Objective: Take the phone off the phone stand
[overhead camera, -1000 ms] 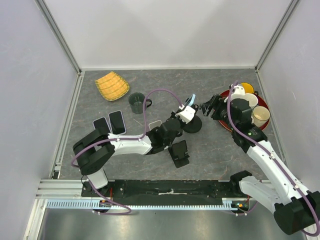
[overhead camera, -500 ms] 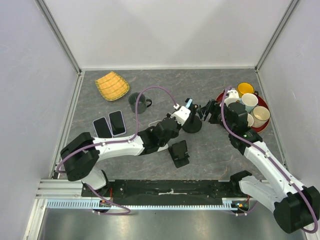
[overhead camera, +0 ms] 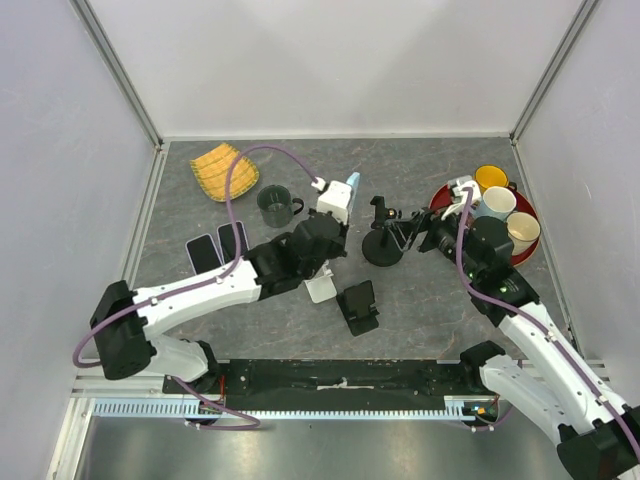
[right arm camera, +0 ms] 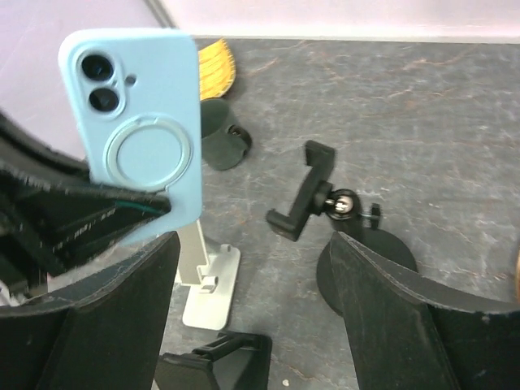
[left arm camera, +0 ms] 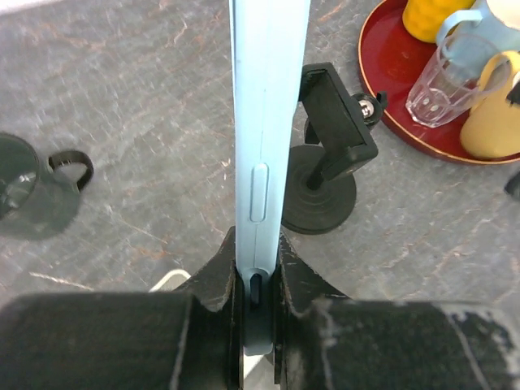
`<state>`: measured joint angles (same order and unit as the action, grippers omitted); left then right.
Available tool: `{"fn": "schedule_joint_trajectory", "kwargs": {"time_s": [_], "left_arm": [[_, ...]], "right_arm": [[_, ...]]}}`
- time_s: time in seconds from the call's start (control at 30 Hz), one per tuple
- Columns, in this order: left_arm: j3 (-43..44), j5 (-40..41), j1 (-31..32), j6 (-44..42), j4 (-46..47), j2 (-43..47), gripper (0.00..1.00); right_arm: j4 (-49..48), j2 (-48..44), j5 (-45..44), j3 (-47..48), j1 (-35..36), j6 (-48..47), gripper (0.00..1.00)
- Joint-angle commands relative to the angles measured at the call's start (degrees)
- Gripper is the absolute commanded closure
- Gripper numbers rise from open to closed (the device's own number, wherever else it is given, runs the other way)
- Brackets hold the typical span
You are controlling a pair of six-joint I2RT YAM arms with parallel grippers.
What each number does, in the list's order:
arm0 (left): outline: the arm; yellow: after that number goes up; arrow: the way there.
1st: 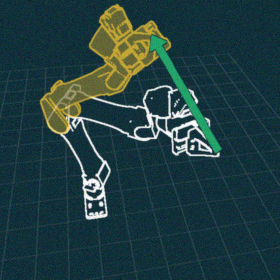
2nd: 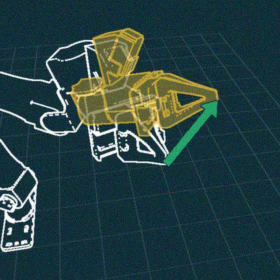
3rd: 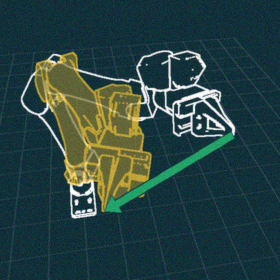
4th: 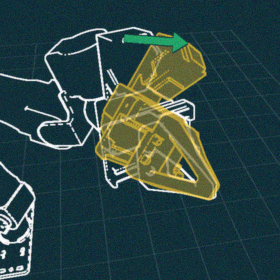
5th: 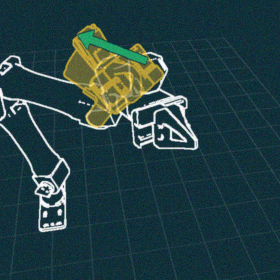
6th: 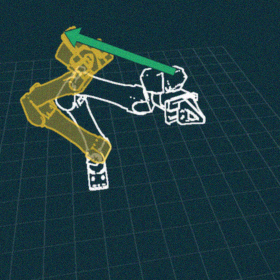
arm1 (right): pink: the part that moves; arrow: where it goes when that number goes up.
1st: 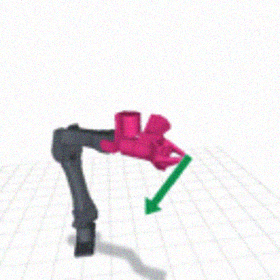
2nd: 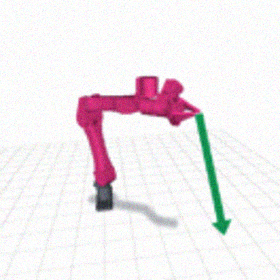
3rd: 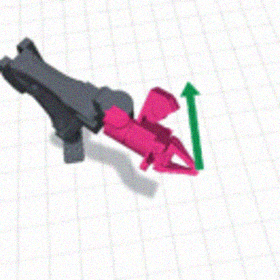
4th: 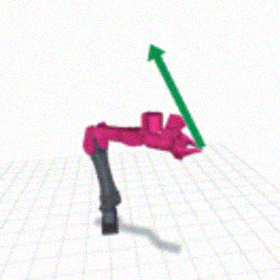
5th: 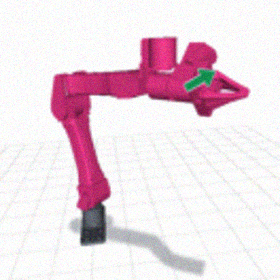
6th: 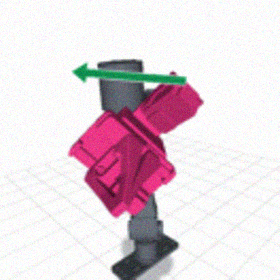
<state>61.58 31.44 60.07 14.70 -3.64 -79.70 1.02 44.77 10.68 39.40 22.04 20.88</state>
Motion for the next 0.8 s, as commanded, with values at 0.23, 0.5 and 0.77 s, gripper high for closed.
{"fn": "schedule_joint_trajectory", "kwargs": {"time_s": [0.23, 0.5, 0.77], "left_arm": [[3.5, -9.2, -13.0, 20.7, -22.4, 16.3, 0.98], [-2.9, -7.0, -26.2, 21.2, -40.9, 26.3, 0.98], [-10.1, -8.8, -28.0, 22.4, -47.1, 22.8, 0.98]], "right_arm": [[-1.2, 0.1, 0.1, 2.6, 4.7, -4.7, 0.17], [4.5, -3.7, -5.3, 2.2, 4.7, -6.2, 0.17], [5.4, -8.4, -13.4, 0.1, 4.8, -6.4, 0.16]]}}
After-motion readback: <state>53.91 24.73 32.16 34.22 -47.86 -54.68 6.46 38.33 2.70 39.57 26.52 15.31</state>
